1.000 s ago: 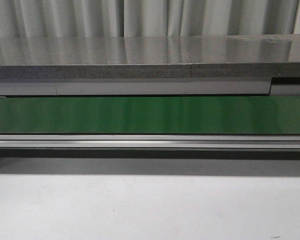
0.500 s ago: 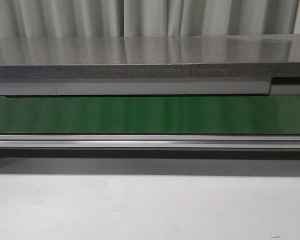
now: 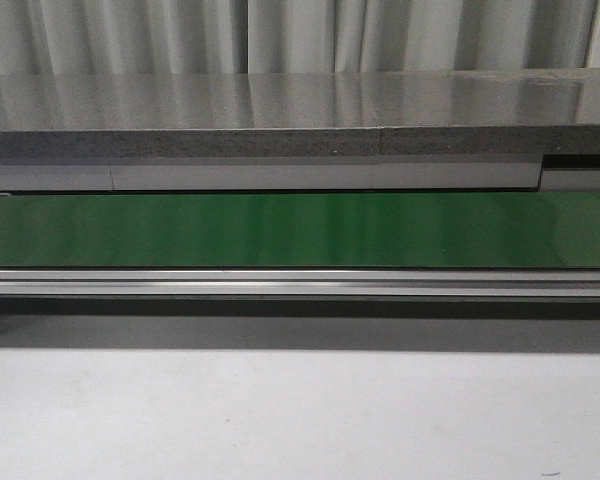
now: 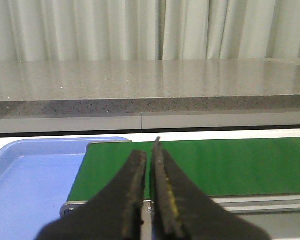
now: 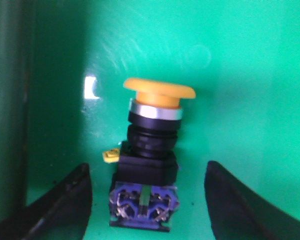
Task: Move button from right to left
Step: 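Lift the button with the right gripper and carry it over the belt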
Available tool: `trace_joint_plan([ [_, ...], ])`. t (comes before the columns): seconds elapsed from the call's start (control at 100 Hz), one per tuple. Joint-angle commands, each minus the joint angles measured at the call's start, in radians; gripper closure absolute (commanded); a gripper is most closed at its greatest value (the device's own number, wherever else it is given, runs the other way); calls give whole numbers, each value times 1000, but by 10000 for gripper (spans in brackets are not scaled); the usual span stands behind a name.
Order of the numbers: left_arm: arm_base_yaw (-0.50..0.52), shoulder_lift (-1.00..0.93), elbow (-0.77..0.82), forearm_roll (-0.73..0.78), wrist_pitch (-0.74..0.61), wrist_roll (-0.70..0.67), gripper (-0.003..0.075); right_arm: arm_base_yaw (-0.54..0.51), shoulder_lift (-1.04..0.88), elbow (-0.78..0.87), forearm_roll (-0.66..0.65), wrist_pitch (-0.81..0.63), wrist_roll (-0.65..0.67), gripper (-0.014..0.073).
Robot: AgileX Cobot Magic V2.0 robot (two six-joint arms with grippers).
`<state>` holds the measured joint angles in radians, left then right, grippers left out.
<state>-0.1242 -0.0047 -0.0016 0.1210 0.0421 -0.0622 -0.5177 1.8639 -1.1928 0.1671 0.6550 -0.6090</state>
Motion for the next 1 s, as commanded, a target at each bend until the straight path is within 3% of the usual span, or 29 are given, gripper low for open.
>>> trace_joint_plan([
  [0.0,-5,-36,41,-1,-80,-4,715,-15,-22,-31,5,-30,-13,137],
  [0.2,-5,-36,41,-1,-80,-4,715,-33,21,-31,7,-26,-13,160],
  [0.38,-5,-36,41,-1,-80,-4,715,-40,23,-42,11,-9,-13,396],
  [0.45,-5,-36,41,-1,-80,-4,715,-40,22,-58,15,19,-13,439],
  [0.99,-5,-36,41,-1,-80,-4,715,-22,-221,-110,158,165,53,441],
])
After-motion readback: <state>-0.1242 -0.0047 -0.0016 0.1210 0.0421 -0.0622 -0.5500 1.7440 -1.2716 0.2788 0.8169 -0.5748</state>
